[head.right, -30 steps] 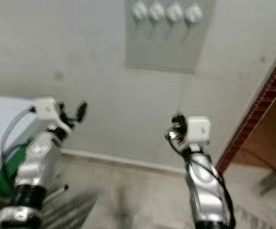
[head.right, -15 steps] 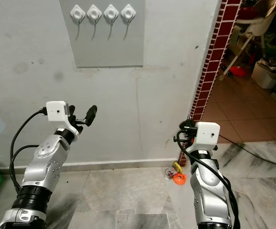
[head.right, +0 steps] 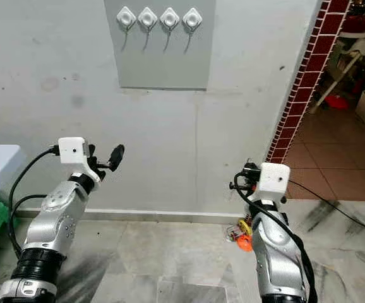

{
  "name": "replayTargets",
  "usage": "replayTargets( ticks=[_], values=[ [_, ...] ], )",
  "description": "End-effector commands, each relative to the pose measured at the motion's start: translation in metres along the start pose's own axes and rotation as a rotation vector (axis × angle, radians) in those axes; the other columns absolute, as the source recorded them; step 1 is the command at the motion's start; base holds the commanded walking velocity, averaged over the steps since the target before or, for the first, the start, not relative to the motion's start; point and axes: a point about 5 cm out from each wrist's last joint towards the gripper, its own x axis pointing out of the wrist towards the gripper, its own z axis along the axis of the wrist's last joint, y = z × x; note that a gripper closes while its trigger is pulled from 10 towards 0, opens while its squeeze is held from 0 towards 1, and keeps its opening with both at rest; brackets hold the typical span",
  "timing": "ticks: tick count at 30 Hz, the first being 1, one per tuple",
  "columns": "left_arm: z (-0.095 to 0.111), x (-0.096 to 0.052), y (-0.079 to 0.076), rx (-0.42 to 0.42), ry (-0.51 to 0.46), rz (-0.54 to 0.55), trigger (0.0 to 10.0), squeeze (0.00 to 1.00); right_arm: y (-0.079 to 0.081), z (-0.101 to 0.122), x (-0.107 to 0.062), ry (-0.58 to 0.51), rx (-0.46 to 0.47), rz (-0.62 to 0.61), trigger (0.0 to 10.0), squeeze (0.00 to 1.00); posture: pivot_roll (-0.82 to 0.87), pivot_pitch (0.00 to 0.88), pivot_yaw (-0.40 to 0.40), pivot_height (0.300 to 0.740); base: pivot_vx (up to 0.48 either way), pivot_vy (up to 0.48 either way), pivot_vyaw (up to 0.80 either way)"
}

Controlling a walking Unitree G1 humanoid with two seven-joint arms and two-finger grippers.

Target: Hang keys on a hook

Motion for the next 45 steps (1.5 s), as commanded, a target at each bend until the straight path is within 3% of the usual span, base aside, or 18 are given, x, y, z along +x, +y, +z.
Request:
replayTargets(
  ticks=[1, 5, 9, 25, 39, 45],
  values=[
    [0.002, -0.003, -0.004, 0.029, -0.005, -0.051, 10.0, 0.0, 0.003, 0.01, -0.001, -0.048, -0.044, 0.029, 10.0, 0.0, -0.05, 0.0, 0.029, 0.74, 0.0, 0.0, 0.0],
    [0.001, -0.004, -0.011, 0.035, -0.003, -0.112, 10.0, 0.0, 0.006, 0.012, -0.001, -0.049, -0.055, 0.069, 10.0, 0.0, -0.05, 0.0, 0.029, 0.74, 0.129, 0.0, 0.0],
    [0.002, -0.007, -0.016, 0.1, -0.016, -0.162, 10.0, 0.0, 0.007, 0.013, -0.004, -0.067, -0.112, 0.121, 10.0, 0.0, -0.05, 0.0, 0.029, 0.74, 0.0, 0.0, 0.0],
    [0.014, -0.008, 0.007, 0.181, -0.025, -0.163, 10.0, 0.0, -0.003, 0.02, -0.001, -0.088, -0.187, 0.144, 10.0, 0.0, -0.05, 0.0, 0.03, 0.74, 0.0, 0.0, 0.0],
    [0.01, -0.011, 0.002, 0.172, -0.03, -0.171, 10.0, 0.0, 0.001, 0.026, 0.002, -0.123, -0.167, 0.145, 10.0, 0.0, -0.05, 0.0, 0.029, 0.74, 0.141, 0.0, 0.0],
    [0.016, -0.009, 0.011, 0.182, -0.041, -0.146, 10.0, 0.0, 0.001, 0.028, 0.004, -0.133, -0.165, 0.15, 10.0, 0.0, -0.04, 0.0, 0.029, 0.74, 0.329, 0.0, 0.0]
  ],
)
